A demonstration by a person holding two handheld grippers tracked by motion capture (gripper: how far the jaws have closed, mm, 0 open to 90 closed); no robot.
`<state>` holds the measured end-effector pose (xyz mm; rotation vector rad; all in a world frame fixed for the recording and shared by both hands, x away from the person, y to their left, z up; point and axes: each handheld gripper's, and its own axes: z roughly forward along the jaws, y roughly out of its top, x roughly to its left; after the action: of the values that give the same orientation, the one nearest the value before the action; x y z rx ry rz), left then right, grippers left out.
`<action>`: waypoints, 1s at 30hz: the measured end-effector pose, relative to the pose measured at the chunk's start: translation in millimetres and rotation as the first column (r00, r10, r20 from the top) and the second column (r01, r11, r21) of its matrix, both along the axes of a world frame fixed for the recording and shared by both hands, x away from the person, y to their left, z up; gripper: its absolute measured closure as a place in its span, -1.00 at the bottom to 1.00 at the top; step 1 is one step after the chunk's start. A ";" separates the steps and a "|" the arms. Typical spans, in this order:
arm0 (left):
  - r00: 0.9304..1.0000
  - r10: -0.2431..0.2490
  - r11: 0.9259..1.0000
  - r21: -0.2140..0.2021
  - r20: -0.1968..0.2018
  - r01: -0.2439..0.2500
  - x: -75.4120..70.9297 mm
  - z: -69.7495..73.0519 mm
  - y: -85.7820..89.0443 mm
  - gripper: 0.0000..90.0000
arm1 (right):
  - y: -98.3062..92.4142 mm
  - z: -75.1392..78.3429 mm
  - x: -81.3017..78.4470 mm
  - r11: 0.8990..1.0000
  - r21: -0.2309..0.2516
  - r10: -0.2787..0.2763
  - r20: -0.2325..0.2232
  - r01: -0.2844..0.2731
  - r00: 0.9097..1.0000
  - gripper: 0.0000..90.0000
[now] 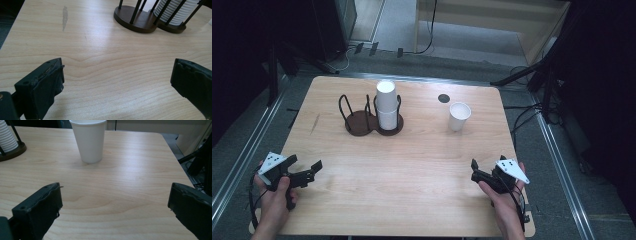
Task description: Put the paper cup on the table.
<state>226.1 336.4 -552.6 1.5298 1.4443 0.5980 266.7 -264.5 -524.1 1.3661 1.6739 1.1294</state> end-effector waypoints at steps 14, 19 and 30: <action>1.000 0.011 1.000 0.010 -0.001 -0.011 0.1 0.1 -1.2 -1.00 | -27.6 -7.1 -26.5 0.999 0.005 -0.042 -0.024 0.042 0.999 -1.00; 1.000 0.004 1.000 0.011 -0.007 -0.004 0.9 0.1 -1.3 -1.00 | -37.1 -10.4 -35.2 0.998 0.012 -0.060 -0.026 0.060 0.998 -1.00; 1.000 0.006 1.000 0.017 -0.016 -0.006 2.4 0.0 -2.1 -1.00 | -43.7 -9.7 -40.5 0.995 0.051 -0.089 -0.033 0.090 0.995 -1.00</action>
<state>228.5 334.3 -552.5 1.5473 1.4599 0.6039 226.2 -308.2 -533.8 1.4837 1.5982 1.1127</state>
